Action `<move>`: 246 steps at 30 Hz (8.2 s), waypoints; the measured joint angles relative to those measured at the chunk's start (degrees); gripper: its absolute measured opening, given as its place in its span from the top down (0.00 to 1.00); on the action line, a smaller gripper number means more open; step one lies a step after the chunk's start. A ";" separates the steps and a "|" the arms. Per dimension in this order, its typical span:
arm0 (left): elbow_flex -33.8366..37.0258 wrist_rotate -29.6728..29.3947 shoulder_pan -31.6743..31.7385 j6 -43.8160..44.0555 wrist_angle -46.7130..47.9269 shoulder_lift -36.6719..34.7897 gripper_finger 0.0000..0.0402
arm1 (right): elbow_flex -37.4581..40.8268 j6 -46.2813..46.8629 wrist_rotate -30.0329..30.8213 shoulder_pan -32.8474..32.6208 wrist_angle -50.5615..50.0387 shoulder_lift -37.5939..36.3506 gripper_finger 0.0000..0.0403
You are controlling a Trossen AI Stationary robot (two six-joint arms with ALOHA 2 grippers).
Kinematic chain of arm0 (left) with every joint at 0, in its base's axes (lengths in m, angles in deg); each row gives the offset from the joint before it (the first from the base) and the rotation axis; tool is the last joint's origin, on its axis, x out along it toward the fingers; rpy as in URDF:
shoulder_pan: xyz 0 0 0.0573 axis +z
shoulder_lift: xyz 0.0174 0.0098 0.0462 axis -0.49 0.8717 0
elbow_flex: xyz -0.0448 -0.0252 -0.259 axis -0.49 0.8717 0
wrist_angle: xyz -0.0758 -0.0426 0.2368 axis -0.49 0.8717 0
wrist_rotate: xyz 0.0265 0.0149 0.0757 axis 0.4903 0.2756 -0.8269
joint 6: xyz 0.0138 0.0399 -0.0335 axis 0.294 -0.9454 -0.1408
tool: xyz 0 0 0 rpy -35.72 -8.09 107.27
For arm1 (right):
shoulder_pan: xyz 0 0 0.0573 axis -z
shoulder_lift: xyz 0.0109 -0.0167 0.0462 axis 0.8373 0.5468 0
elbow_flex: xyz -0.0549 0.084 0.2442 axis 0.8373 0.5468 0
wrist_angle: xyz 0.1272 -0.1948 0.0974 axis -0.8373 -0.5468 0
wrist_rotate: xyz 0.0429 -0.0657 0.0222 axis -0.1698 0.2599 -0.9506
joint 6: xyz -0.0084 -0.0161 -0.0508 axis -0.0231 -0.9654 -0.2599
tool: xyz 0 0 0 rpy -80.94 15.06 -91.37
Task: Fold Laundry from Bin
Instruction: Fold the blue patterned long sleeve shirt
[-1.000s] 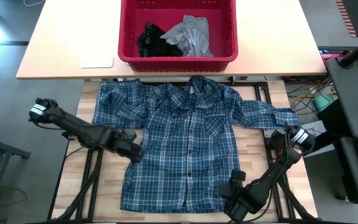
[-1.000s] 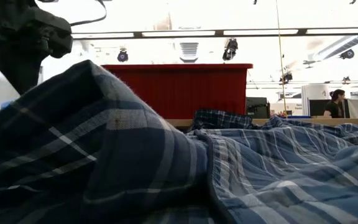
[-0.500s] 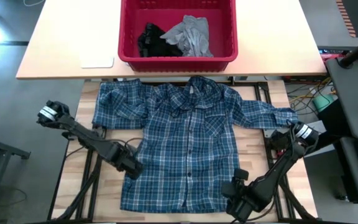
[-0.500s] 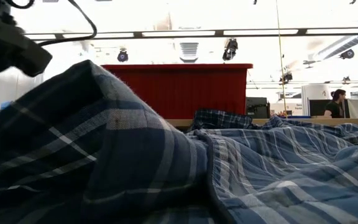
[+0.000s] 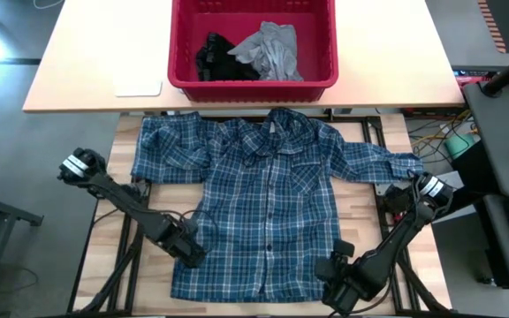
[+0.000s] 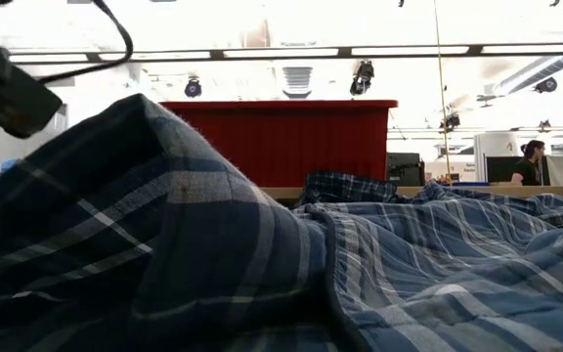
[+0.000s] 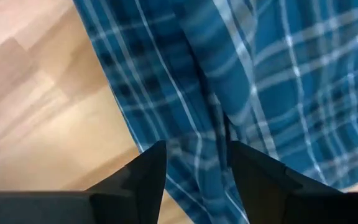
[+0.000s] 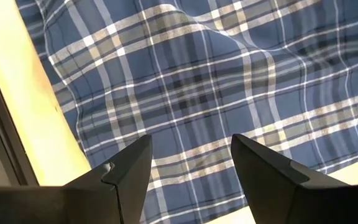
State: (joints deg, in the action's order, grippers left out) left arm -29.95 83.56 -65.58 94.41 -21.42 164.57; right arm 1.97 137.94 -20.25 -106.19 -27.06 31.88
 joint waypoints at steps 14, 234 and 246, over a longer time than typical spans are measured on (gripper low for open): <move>0.20 -2.98 -1.47 -0.29 -3.18 4.30 0.63 | -0.02 0.43 0.11 0.00 -0.06 -0.02 0.47; -2.65 -10.65 48.31 -67.31 -32.21 10.27 0.40 | 22.79 -70.59 -32.47 80.40 69.56 -2.58 0.38; 3.21 -14.81 38.02 -65.44 -33.34 10.04 0.40 | -8.81 -96.27 -21.88 79.20 44.26 14.44 0.74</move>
State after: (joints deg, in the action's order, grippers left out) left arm -26.74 68.75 -27.56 28.97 -54.76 174.61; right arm -6.83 41.68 -42.13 -26.99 17.20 46.32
